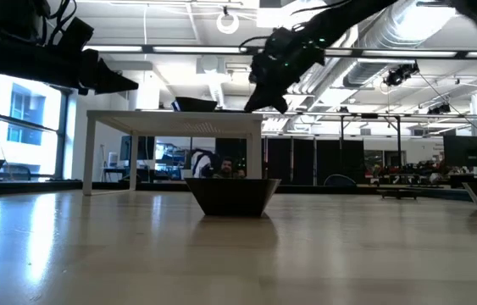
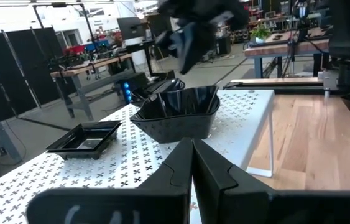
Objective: Pick & Place Mini shaped plates
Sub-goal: Stack the black square plate on top of the black square plates on the shelf
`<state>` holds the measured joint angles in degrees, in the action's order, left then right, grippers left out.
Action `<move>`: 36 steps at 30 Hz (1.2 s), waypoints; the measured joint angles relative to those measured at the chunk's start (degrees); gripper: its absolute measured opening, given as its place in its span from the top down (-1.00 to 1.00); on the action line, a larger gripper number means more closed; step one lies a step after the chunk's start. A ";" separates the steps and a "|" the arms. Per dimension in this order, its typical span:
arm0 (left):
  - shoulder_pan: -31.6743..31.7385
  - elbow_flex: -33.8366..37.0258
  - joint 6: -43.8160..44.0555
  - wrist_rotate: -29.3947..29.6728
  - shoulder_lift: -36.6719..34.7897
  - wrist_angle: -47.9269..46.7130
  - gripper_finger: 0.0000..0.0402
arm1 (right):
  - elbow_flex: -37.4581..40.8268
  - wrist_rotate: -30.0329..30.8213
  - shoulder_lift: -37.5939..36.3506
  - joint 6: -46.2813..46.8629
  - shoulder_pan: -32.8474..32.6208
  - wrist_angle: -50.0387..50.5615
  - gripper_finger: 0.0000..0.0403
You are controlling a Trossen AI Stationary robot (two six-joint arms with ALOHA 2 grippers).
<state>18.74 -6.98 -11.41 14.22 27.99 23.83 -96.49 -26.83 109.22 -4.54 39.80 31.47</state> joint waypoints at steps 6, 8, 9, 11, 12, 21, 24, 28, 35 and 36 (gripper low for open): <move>0.00 0.02 1.00 -0.21 -0.02 -1.30 0.97 | 27.15 5.50 -18.57 6.58 -2.57 -18.68 0.99; 0.00 0.02 1.11 -0.23 0.00 -2.33 0.97 | 33.87 11.01 -25.63 7.17 -4.43 -18.92 1.00; 0.00 0.04 1.11 -0.23 0.00 -2.69 0.97 | 36.69 13.94 -29.16 7.34 -5.35 -18.21 0.99; 0.00 0.04 1.11 -0.23 0.00 -3.10 0.97 | 41.71 19.24 -35.90 9.30 -6.83 -15.70 0.99; 0.00 0.04 1.11 -0.24 0.00 -3.09 0.97 | 43.85 21.69 -38.80 10.71 -7.21 -14.31 0.99; 0.00 0.04 0.83 -0.29 0.00 -2.99 0.97 | 60.24 38.71 -53.15 28.14 -2.03 -4.26 0.82; -0.02 0.04 0.74 -0.33 0.00 -2.69 0.97 | 63.03 36.62 -52.02 31.13 1.94 -4.40 0.66; 0.00 0.04 0.74 -0.36 0.00 -2.62 0.97 | 63.56 37.95 -48.31 31.60 6.04 -3.54 0.47; 0.00 0.04 0.74 -0.36 0.00 -2.64 0.97 | 63.56 39.98 -41.75 32.97 12.78 -1.07 0.40; 0.00 0.04 0.74 -0.36 0.00 -2.67 0.97 | 63.56 40.21 -40.93 32.86 13.37 -1.21 0.41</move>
<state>18.74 -6.94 -10.68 13.87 27.99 21.16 -32.93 13.39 68.29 28.31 53.17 30.26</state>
